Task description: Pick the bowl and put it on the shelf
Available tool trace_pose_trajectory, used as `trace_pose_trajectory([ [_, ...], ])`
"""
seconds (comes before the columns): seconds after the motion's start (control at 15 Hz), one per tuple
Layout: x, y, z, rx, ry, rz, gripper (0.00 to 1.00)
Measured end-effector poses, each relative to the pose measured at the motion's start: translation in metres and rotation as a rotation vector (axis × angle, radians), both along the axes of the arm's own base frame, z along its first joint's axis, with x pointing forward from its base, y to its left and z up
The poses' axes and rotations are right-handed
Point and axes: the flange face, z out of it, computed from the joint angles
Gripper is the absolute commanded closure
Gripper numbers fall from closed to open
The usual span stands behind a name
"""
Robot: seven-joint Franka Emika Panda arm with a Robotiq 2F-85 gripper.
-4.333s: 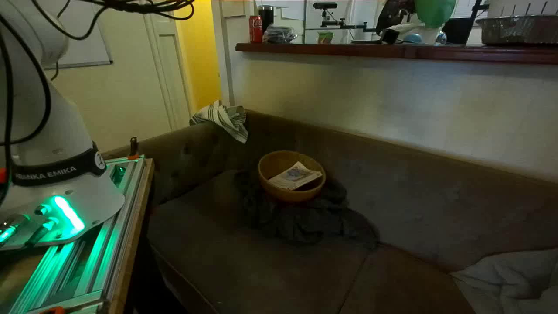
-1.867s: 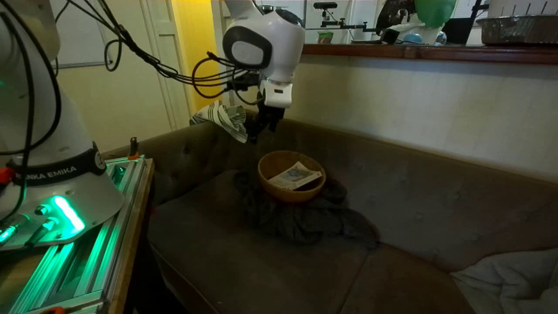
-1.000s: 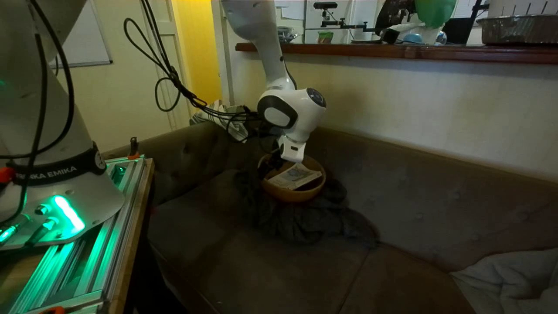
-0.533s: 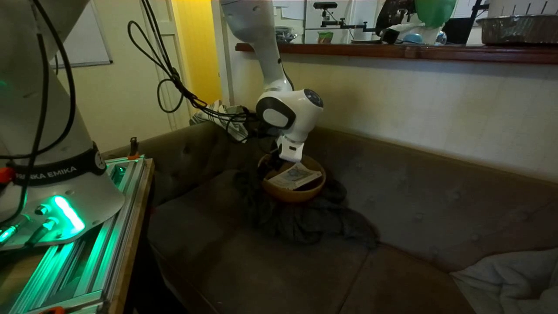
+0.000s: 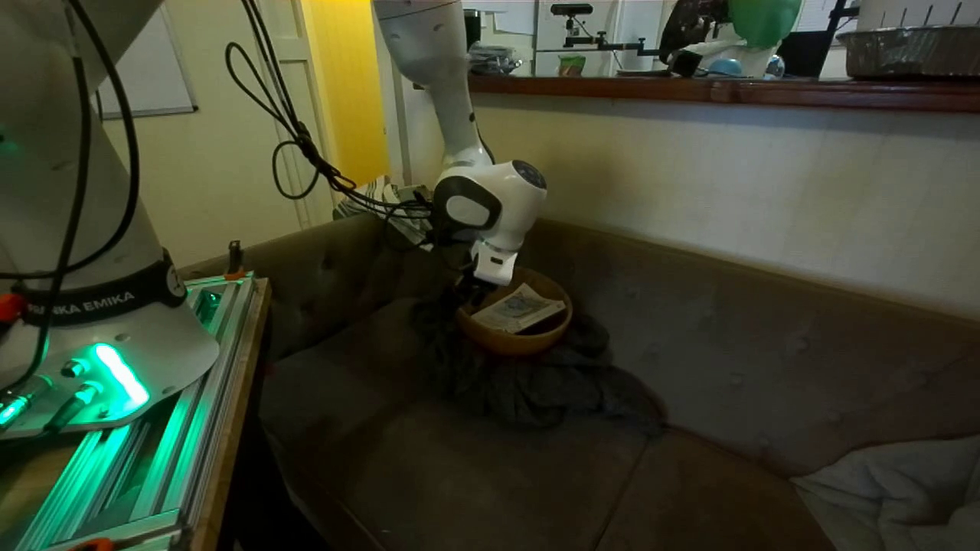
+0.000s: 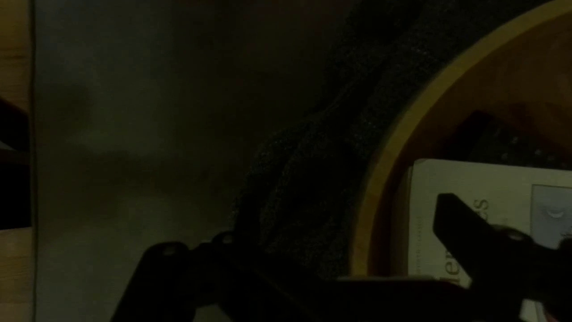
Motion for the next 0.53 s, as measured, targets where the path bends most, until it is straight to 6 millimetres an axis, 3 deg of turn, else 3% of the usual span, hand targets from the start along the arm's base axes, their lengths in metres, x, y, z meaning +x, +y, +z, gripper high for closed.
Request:
trace_pose_trajectory([
  [0.13, 0.002, 0.000, -0.006, -0.022, -0.022, 0.005, 0.04],
  [0.2, 0.003, 0.000, -0.009, -0.030, -0.032, 0.010, 0.26],
  [0.33, 0.006, 0.003, -0.016, -0.038, -0.038, 0.028, 0.31],
  [0.53, 0.010, 0.009, -0.026, -0.047, -0.039, 0.053, 0.53],
])
